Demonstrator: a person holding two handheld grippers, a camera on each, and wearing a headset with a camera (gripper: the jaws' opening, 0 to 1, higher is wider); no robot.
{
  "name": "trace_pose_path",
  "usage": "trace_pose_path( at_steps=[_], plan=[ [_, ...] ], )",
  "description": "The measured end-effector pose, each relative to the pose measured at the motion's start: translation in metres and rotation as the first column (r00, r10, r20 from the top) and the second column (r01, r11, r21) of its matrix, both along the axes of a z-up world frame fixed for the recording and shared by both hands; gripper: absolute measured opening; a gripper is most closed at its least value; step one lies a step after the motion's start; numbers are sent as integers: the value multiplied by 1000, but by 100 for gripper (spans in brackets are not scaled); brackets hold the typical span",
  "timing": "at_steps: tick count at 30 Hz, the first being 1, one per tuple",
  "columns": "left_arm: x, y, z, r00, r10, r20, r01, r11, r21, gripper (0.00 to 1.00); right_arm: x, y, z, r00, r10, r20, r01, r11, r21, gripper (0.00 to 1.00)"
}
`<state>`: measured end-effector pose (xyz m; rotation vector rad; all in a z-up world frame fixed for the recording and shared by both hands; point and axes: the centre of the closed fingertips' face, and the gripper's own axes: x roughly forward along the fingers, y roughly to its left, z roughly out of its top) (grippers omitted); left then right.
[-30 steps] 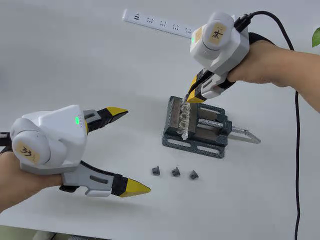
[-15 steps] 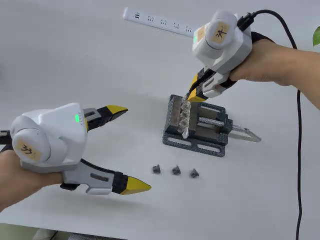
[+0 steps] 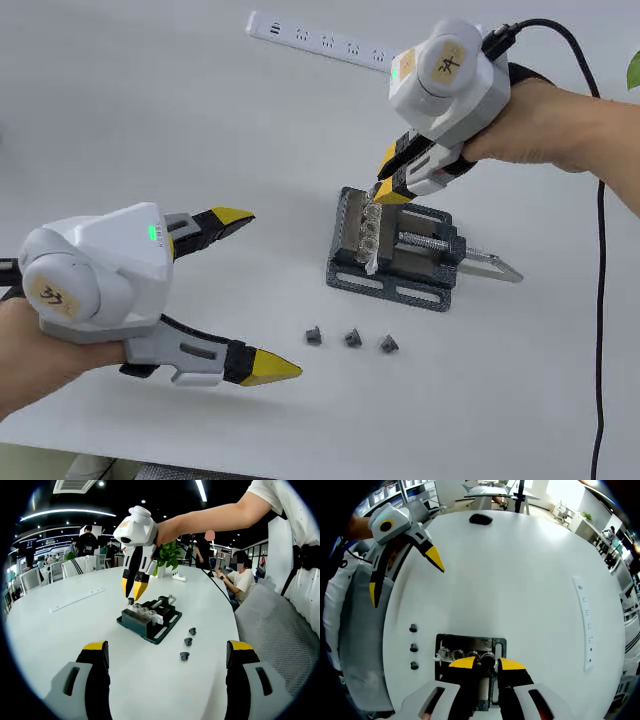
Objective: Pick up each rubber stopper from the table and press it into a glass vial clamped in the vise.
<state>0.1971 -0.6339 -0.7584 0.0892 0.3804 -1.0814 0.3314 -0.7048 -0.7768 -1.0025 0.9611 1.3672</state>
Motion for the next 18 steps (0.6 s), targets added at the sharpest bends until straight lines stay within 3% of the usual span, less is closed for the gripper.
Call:
trace_pose_path(
  at_steps=[6, 12, 18],
  plan=[
    [0, -1, 0, 1000, -1, 1, 1, 1000, -2, 98, 1, -3, 8, 1000, -5, 12, 4, 1000, 26, 7],
    [-1, -2, 1, 1000, -4, 3, 4, 1000, -3, 98, -1, -5, 6, 1000, 6, 22, -6, 1000, 25, 0],
    [-2, -2, -1, 1000, -4, 1, 4, 1000, 1, 98, -3, -4, 3, 1000, 9, 21, -10, 1000, 25, 0]
  ],
)
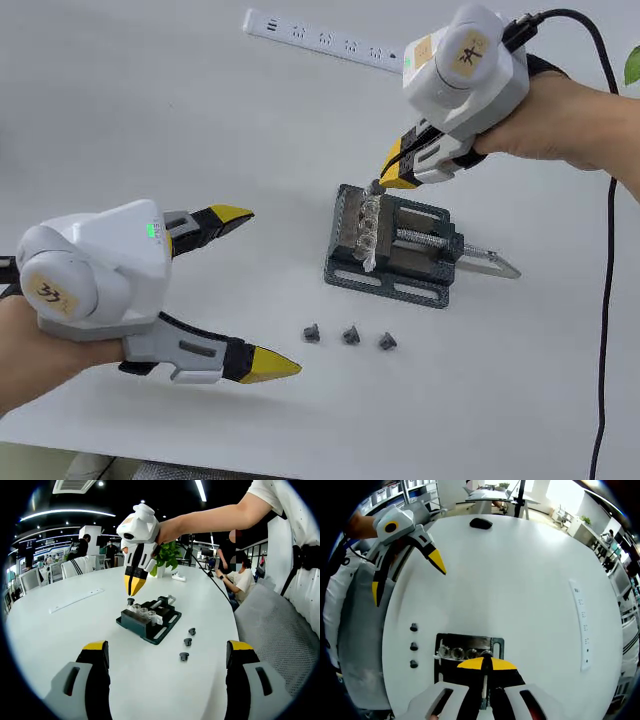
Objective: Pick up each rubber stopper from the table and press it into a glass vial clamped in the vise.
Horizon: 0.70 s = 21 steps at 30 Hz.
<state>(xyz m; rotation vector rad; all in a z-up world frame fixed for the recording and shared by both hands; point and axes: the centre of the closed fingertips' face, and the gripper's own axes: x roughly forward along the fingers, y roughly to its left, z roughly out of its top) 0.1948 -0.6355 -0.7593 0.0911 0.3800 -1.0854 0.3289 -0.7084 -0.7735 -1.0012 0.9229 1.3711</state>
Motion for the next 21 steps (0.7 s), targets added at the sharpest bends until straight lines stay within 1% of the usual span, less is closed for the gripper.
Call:
trace_pose_path(
  at_steps=[6, 18, 21],
  plan=[
    [-1, 0, 0, 1000, 3, -1, -3, 1000, -1, 97, -2, 2, -2, 1000, 3, -5, -3, 1000, 0, 0],
    [0, 0, 0, 1000, 6, -2, -6, 1000, -6, 97, -3, 1, -5, 1000, 18, -8, -18, 1000, -18, 0],
    [1, 0, 0, 1000, 8, -2, -8, 1000, -7, 97, 1, 0, -7, 1000, 18, -8, -18, 1000, -17, 0]
  ],
)
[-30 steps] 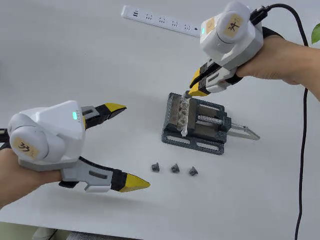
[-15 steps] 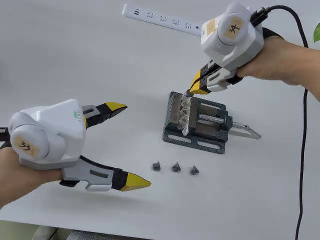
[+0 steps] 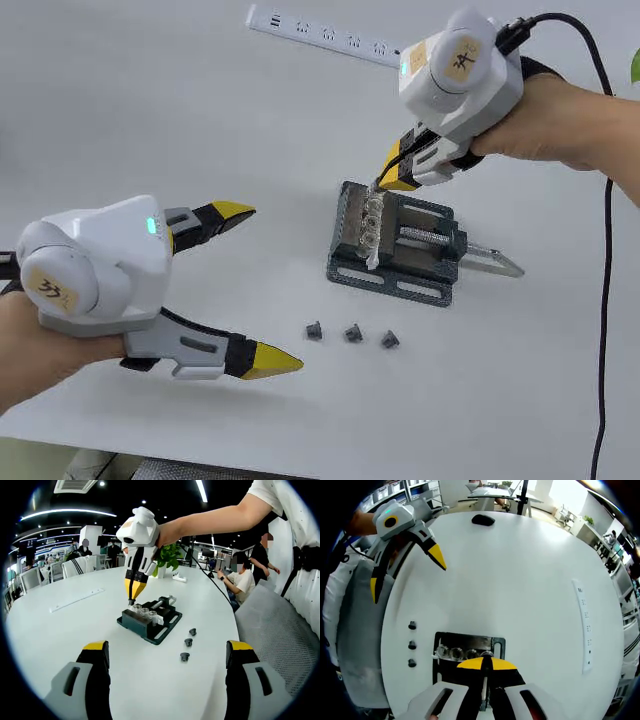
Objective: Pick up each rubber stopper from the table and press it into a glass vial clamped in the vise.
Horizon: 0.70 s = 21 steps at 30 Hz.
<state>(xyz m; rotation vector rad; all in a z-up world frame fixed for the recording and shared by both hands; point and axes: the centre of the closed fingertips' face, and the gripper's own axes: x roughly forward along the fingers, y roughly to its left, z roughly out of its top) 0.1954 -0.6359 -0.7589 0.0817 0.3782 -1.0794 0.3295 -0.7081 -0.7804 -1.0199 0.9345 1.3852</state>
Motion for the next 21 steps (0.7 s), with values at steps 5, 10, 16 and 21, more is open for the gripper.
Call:
trace_pose_path(
  at_steps=[5, 10, 16, 21],
  plan=[
    [0, -1, 0, 1000, 1, -1, -1, 1000, -2, 97, -2, 0, 0, 1000, 13, 7, -13, 1000, -5, 0],
    [1, -2, 0, 1000, -4, 0, 4, 1000, -2, 97, 1, 0, -1, 1000, 22, 9, -22, 1000, -12, 0],
    [2, -3, 1, 1000, -6, 0, 6, 1000, -5, 97, 0, 0, -1, 999, 39, 14, -38, 999, -32, 0],
    [3, -3, 1, 1000, -8, 0, 8, 1000, -7, 97, 1, 1, -2, 999, 32, 7, -32, 999, -43, 0]
  ],
)
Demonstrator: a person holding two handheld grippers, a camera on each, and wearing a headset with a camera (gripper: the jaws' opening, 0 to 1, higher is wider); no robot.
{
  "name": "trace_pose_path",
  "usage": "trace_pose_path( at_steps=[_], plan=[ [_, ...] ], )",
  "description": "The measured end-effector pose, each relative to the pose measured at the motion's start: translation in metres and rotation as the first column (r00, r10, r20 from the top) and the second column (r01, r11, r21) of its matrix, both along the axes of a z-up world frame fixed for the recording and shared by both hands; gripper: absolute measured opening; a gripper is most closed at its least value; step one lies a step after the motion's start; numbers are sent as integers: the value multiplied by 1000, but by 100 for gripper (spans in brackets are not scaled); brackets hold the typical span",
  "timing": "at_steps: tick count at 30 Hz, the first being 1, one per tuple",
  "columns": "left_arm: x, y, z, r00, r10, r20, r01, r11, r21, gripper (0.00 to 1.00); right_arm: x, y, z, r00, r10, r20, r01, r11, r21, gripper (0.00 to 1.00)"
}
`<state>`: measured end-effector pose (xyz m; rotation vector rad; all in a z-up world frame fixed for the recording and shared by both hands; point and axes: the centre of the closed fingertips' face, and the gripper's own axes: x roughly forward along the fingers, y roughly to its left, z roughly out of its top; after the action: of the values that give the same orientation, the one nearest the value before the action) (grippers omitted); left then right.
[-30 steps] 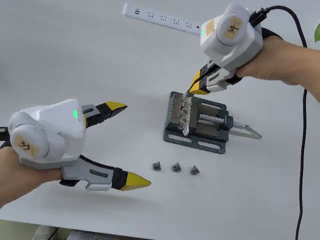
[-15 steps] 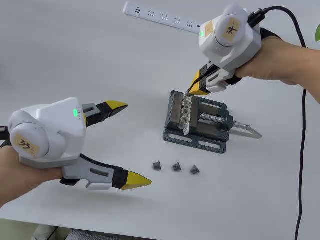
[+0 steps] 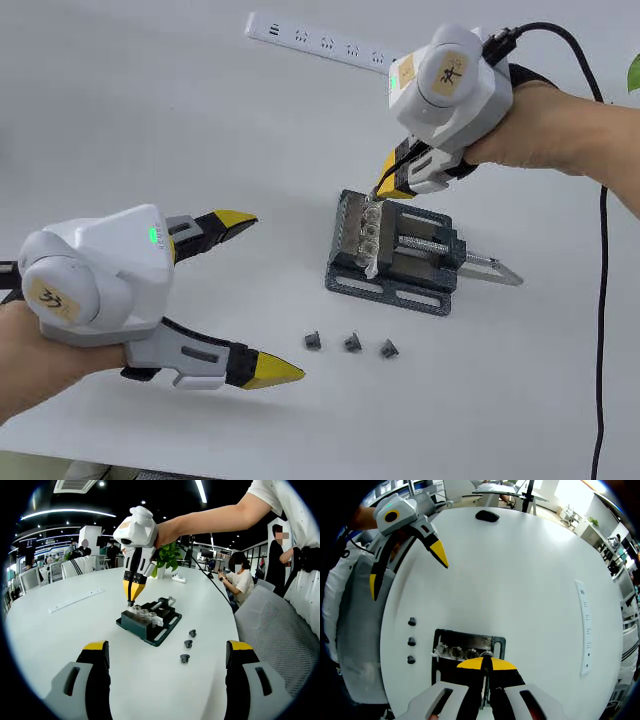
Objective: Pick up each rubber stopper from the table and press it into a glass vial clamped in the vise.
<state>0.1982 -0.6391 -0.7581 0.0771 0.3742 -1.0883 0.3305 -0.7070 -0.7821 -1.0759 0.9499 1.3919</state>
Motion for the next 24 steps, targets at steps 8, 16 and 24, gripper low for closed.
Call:
trace_pose_path(
  at_steps=[8, 16, 24],
  plan=[
    [1, 1, -1, 1000, 0, -1, 0, 1000, 0, 97, 0, 2, -1, 1000, -10, -5, 10, 1000, -19, 0],
    [2, 0, 0, 1000, 2, 2, -2, 1000, -2, 97, 0, 1, -2, 1000, -19, -10, 19, 999, -30, 0],
    [1, -1, -1, 1000, 1, -1, -1, 1000, -1, 97, 0, 0, -3, 999, -25, -21, 24, 999, -40, 0]
  ],
)
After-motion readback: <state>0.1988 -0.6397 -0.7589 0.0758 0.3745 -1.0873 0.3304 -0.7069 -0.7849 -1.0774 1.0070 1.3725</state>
